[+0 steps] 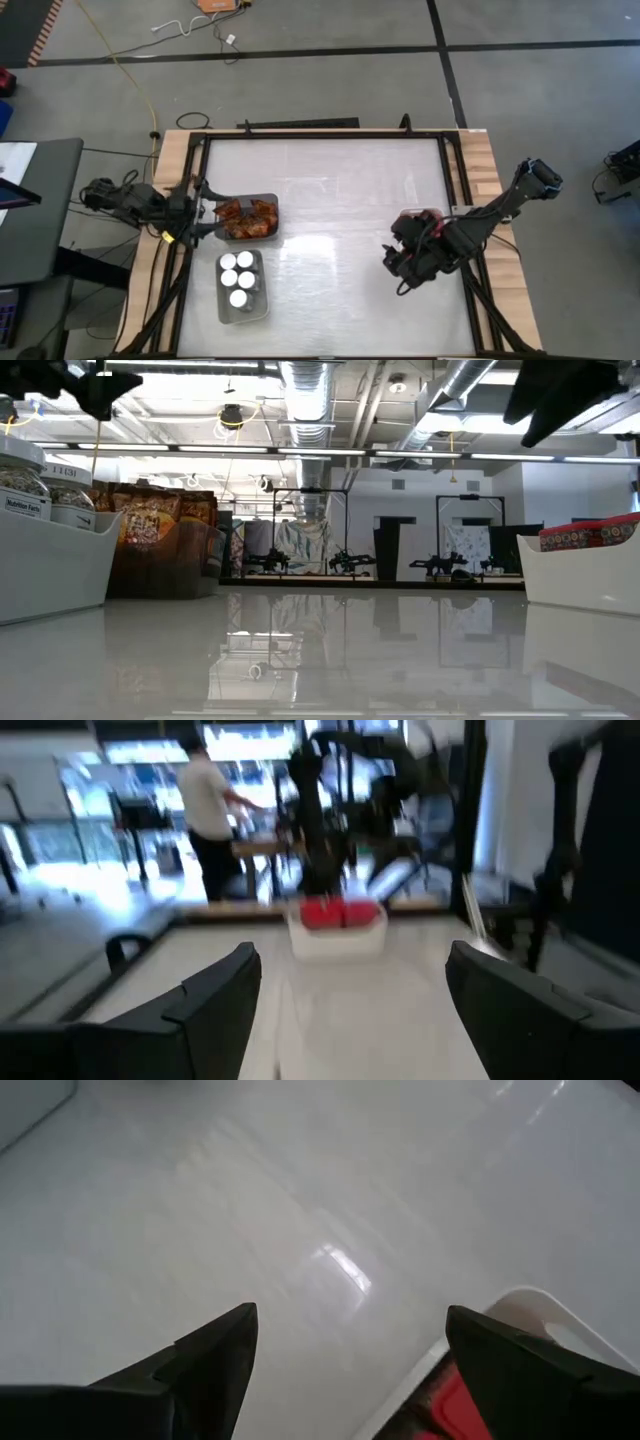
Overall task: Sort spices by type
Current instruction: Return to Home Position
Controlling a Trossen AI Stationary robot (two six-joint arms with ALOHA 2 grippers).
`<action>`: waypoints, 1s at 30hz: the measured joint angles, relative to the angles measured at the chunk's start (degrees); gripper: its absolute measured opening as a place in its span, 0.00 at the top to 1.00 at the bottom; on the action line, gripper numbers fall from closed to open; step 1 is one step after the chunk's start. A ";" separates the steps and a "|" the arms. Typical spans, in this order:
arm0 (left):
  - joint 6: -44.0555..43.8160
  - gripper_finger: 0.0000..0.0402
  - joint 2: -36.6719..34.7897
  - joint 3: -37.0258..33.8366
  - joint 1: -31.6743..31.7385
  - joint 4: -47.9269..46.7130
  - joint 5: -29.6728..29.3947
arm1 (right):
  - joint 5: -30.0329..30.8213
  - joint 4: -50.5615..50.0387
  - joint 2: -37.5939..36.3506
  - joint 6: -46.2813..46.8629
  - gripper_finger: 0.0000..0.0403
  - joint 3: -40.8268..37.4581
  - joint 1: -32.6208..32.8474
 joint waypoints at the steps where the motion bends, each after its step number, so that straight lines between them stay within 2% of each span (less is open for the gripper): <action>1: 0.29 0.24 0.09 0.02 0.49 0.85 0.84 | 0.01 0.69 0.00 -0.91 0.13 0.00 -0.38; 6: 0.22 0.24 0.79 -0.85 3.07 1.63 5.04 | 0.00 2.65 0.00 -3.73 0.13 0.00 -1.90; 11: -0.56 0.24 0.69 -7.54 6.14 11.43 8.54 | -0.01 2.68 0.00 -4.98 0.13 0.00 -3.05; 15: -2.66 0.24 0.67 -11.12 9.28 13.84 8.93 | -0.01 2.85 0.00 -6.91 0.13 0.00 -3.77; 20: -2.93 0.24 0.65 -11.54 14.08 14.74 11.92 | -0.02 2.81 0.00 -9.84 0.13 0.00 -3.77; 26: -4.48 0.24 0.65 -11.54 21.73 14.43 19.07 | -0.02 2.70 0.00 -14.21 0.13 -0.06 -4.55; 30: -3.91 0.24 0.65 -11.54 25.81 14.39 21.23 | -0.04 5.62 -0.04 -15.67 0.13 -3.46 -6.13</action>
